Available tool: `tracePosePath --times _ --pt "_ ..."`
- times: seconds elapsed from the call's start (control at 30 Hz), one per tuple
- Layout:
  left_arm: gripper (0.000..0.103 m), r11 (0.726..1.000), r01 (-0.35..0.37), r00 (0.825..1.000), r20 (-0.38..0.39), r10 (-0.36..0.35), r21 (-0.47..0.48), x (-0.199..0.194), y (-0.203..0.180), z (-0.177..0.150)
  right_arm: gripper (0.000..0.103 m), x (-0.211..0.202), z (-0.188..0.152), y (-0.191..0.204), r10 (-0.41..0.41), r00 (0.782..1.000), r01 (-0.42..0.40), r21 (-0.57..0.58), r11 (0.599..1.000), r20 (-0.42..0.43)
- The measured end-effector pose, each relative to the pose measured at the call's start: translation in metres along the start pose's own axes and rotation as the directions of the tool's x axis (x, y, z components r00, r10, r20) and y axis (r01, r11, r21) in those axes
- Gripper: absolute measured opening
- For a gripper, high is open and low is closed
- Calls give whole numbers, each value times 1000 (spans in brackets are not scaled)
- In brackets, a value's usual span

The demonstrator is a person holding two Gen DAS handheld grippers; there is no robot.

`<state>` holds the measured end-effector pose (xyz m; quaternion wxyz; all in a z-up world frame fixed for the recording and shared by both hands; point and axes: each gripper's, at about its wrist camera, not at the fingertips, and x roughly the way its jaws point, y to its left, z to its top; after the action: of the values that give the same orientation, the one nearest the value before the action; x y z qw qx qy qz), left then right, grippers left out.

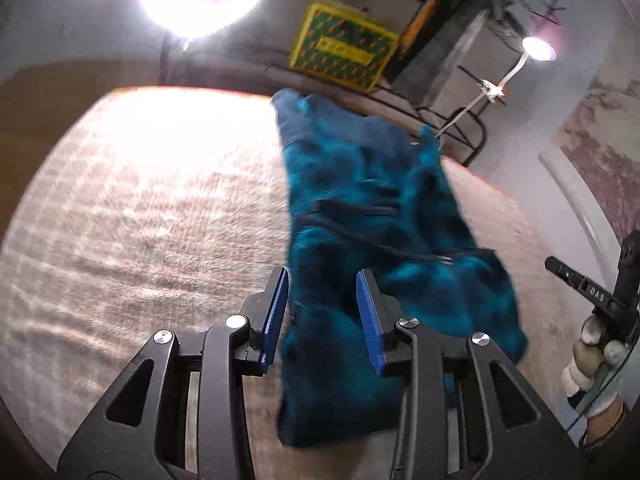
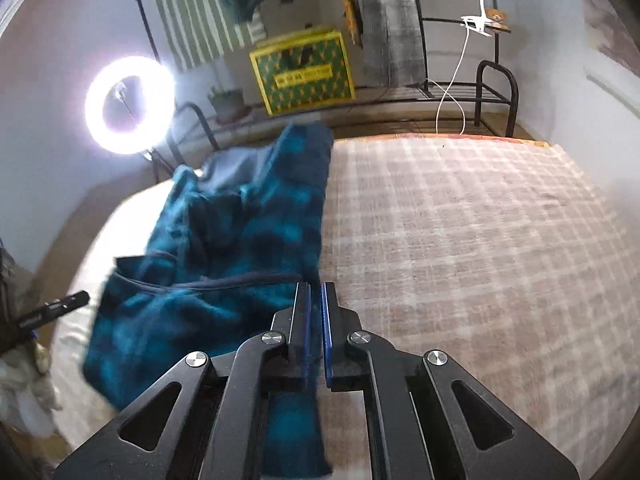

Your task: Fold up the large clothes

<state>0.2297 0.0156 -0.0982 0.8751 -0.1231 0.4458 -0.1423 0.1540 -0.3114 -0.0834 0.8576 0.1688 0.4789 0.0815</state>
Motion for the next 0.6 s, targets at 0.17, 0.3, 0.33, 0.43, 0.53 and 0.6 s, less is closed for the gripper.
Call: tracePosePath --times 0.17,0.3,0.33,0.43,0.53,0.6 --pt "35 997 36 997 66 -40 66 -54 -33 -6 6 -62 -7 16 36 996 -34 -33 999 80" --pt "38 994 53 992 107 -64 98 -95 -46 -17 26 -105 -21 31 51 989 -40 -76 996 141" --pt "39 993 50 992 109 -62 111 -105 -46 -20 31 -115 -25 34 61 986 -47 -94 994 153" --pt "39 992 30 992 119 -44 123 -126 -41 -23 33 -147 -21 48 72 980 -44 -152 987 188" --pt "39 995 27 992 122 -39 93 -139 -31 -21 33 -174 -15 52 103 970 -65 -176 982 220" --pt "39 997 21 991 133 -30 73 -147 -25 -13 33 -182 -10 51 122 968 -82 -184 980 218"
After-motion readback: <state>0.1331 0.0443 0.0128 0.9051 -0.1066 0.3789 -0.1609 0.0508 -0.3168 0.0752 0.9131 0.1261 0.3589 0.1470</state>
